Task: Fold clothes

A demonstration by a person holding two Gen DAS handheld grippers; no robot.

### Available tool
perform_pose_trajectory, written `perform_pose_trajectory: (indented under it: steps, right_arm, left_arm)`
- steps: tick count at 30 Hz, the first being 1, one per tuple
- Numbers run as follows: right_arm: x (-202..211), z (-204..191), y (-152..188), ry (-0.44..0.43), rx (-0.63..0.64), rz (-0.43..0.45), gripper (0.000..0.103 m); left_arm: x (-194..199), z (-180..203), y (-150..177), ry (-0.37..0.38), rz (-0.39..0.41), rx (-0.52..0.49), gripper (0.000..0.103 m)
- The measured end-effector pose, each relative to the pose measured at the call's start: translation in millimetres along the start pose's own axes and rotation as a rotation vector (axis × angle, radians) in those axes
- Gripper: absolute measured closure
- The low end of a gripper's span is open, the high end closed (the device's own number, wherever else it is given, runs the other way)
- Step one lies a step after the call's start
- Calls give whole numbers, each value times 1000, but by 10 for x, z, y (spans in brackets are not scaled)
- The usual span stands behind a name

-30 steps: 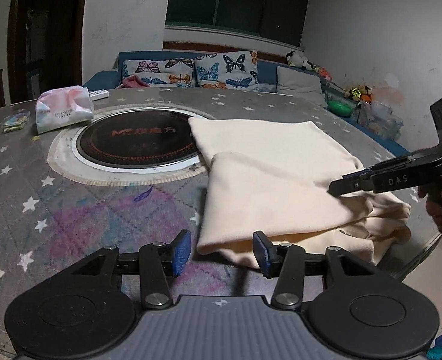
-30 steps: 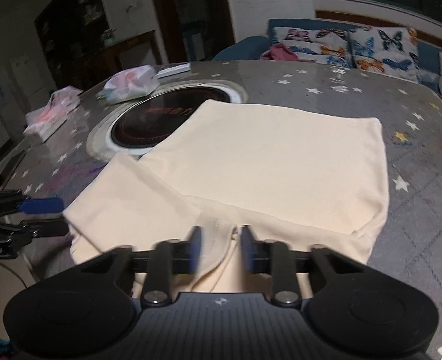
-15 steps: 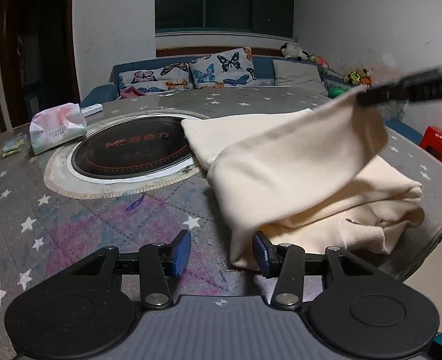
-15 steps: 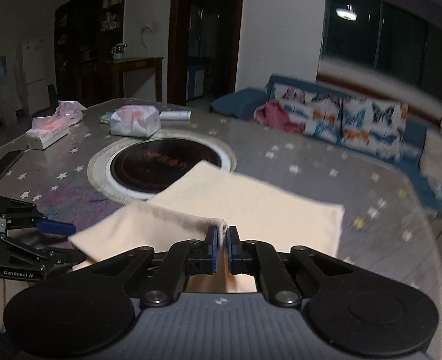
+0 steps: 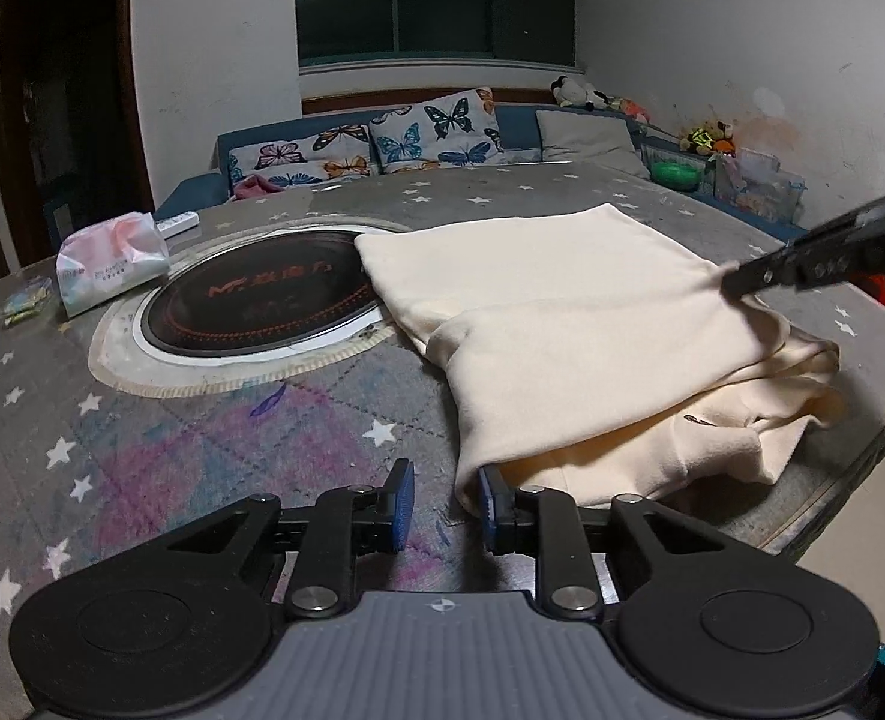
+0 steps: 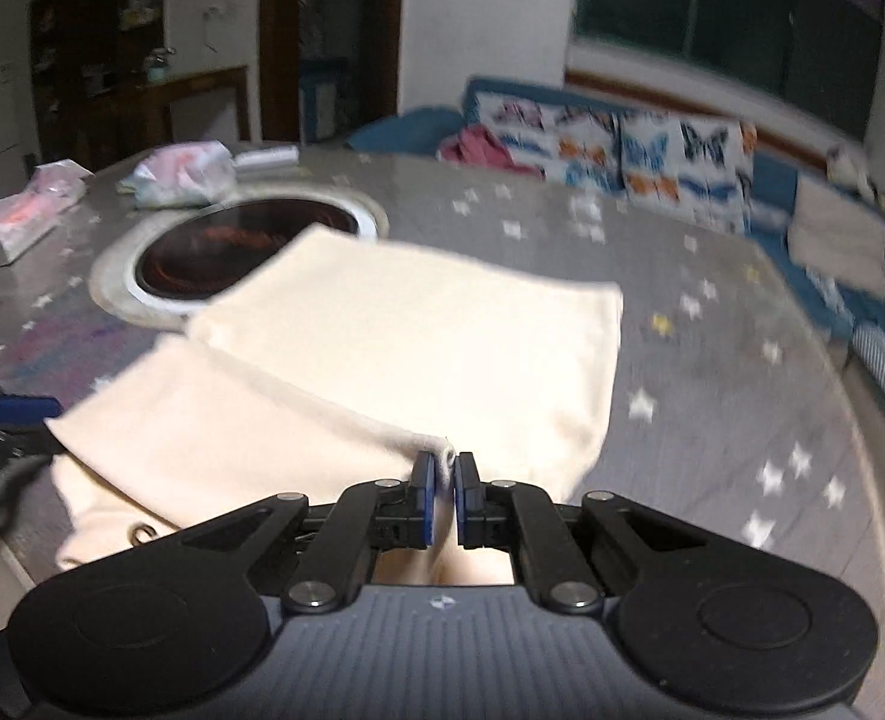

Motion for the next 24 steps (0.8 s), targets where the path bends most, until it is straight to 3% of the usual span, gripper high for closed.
perform_pose_trajectory:
  steps: [7, 13, 21, 24]
  right_arm:
    - [83, 121, 21, 3, -17, 18, 91]
    - [196, 105, -69, -12, 3, 73, 91]
    - [-21, 0, -61, -48, 24, 65, 91]
    - [-104, 41, 14, -42, 14, 43, 91]
  left_arm:
    - [123, -60, -109, 47, -2, 15, 75]
    - [161, -61, -421, 94, 53, 44, 71]
    - [-260, 217, -716, 178, 56, 43, 72]
    - [-487, 274, -704, 176, 30, 34, 72]
Point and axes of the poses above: each gripper's, at about its wrist camera, not at the fingertips, and x roughly against the way its jaws point, z to its right, y to its underside, the point moved 9 cm from there along -x, roughly the way its jaws point, and after that the axes turned 1 degree about x, right-handed, at the moved point
